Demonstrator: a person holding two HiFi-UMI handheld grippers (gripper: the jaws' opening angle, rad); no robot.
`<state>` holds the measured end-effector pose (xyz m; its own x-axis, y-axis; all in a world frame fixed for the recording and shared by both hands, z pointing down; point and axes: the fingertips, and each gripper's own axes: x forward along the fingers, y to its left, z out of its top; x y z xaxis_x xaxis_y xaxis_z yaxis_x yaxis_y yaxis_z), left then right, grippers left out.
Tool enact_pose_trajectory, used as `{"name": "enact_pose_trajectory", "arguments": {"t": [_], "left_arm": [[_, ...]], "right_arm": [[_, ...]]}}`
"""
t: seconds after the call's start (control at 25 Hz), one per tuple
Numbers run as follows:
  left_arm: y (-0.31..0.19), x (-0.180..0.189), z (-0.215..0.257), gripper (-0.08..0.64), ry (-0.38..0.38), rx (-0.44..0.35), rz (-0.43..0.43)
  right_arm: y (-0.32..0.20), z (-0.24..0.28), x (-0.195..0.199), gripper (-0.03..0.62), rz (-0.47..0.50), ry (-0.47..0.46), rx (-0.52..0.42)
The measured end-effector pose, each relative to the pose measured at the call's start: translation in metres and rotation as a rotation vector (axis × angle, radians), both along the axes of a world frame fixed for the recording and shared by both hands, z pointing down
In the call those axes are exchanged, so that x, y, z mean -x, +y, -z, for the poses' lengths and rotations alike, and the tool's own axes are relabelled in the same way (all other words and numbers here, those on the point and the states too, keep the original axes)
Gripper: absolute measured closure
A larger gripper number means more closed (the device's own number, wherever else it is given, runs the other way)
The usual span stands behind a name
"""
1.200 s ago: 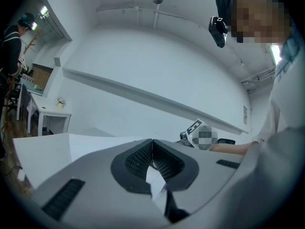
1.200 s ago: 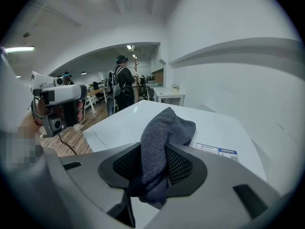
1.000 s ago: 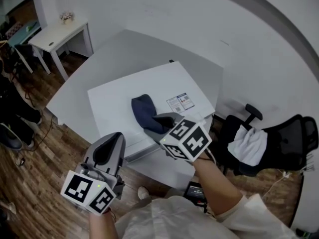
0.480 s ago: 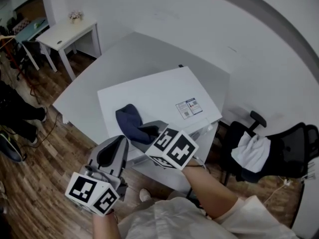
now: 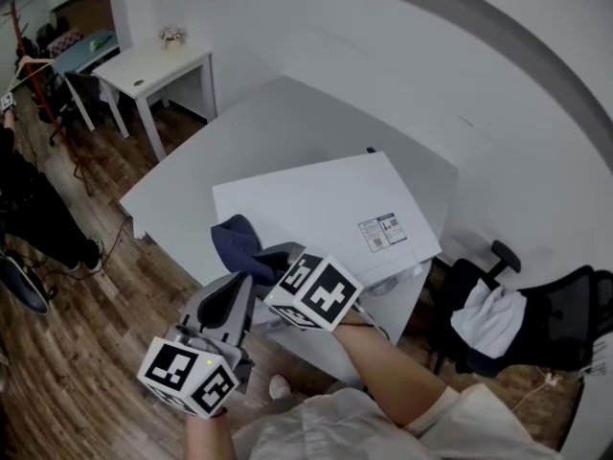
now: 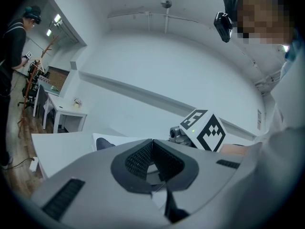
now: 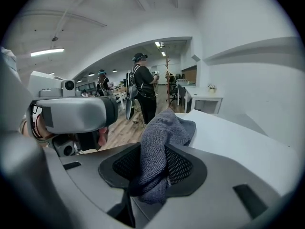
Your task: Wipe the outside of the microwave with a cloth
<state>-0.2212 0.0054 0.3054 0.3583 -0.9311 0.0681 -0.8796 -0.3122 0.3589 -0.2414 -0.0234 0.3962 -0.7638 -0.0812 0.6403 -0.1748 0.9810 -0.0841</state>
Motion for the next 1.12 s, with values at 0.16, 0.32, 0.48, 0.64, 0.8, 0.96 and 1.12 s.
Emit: {"name": "enact_pose_trajectory", "arguments": {"t": [0.16,0.32,0.48,0.64,0.8,0.96,1.12], "left_arm": [[0.001,0.002,0.0,0.557,0.014,0.0,0.007],[-0.001,0.0,0.0,0.557,0.02,-0.001,0.012],[-0.003,-0.004,-0.003,0.557,0.029,0.01,0.018],[-0.008,-0.012,-0.003,0.556,0.03,0.009,0.012],[-0.013,-0.02,-0.001,0.557,0.029,0.012,0.003],[-0.019,-0.031,0.001,0.557,0.027,0.009,-0.011],[-0.026,-0.048,0.002,0.557,0.024,0.01,-0.027]], "right_arm": [[-0.006,0.003,0.0,0.43,-0.032,-0.028,0.052],[-0.023,0.003,-0.011,0.43,-0.051,0.014,0.001],[-0.045,0.002,-0.029,0.43,-0.078,0.053,-0.021],[-0.067,0.002,-0.051,0.43,-0.124,0.07,-0.039],[-0.079,0.003,-0.068,0.43,-0.158,0.071,-0.035],[-0.09,0.003,-0.089,0.43,-0.184,0.08,-0.041],[-0.106,0.002,-0.119,0.43,-0.219,0.087,-0.041]]}}
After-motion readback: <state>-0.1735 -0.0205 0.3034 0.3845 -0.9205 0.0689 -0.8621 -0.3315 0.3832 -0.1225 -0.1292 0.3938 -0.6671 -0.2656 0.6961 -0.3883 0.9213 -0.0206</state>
